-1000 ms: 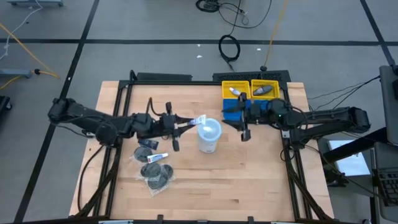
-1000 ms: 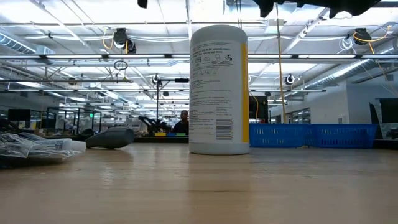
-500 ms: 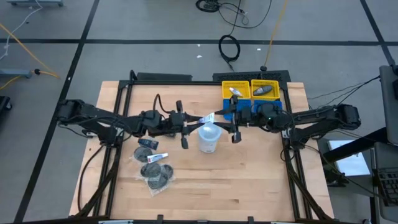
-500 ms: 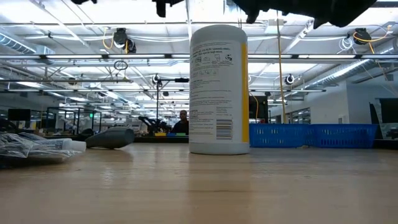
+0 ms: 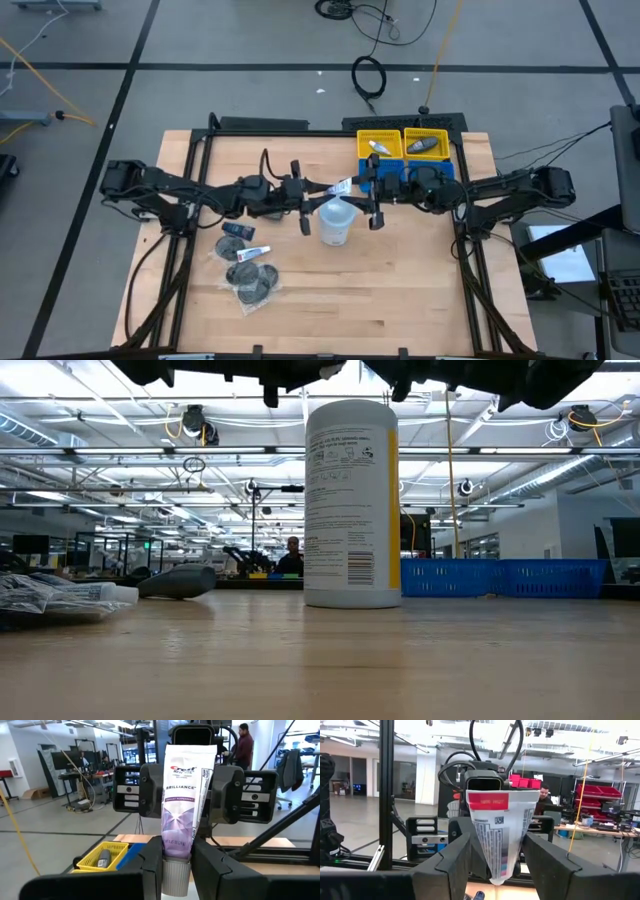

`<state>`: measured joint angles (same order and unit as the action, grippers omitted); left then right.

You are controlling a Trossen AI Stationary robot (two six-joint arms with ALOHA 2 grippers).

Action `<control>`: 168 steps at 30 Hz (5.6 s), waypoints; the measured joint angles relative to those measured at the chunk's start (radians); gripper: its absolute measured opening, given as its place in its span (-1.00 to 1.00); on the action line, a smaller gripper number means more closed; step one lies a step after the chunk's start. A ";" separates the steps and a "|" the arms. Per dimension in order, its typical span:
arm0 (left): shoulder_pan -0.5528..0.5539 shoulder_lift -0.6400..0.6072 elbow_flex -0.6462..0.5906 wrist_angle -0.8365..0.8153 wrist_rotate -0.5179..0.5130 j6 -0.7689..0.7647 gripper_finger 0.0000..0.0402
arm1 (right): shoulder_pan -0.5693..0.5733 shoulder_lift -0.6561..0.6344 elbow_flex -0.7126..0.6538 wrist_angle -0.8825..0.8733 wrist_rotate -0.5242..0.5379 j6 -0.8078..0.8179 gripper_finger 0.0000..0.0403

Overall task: Pick & Place Travel size toiletries
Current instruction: Put the white toothpaste into the left yellow bin

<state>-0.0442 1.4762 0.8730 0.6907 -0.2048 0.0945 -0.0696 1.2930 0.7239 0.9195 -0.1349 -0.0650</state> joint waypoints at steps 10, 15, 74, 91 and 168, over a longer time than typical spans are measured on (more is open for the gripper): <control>0.001 0.033 -0.001 0.031 0.001 0.005 -0.64 | 0.006 0.000 0.000 0.021 0.000 -0.002 -0.15; 0.002 0.051 0.000 0.061 -0.002 0.005 -0.64 | 0.006 0.000 0.000 0.025 0.002 0.000 -0.20; -0.052 -0.220 0.000 -0.687 -0.164 -0.209 -0.07 | -0.392 -0.029 0.000 -0.372 0.154 0.056 -0.57; -0.063 -0.219 0.000 -0.836 -0.164 -0.307 -0.07 | -0.598 -0.027 0.000 -0.567 0.321 0.061 -0.57; -0.230 -0.085 0.000 -1.474 -0.005 -0.832 -0.07 | -0.645 0.173 0.000 -0.569 0.313 0.035 0.18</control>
<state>-0.2746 1.3916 0.8730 -0.7836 -0.2097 -0.7374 -0.7150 1.4661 0.7242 0.3502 0.1783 -0.0305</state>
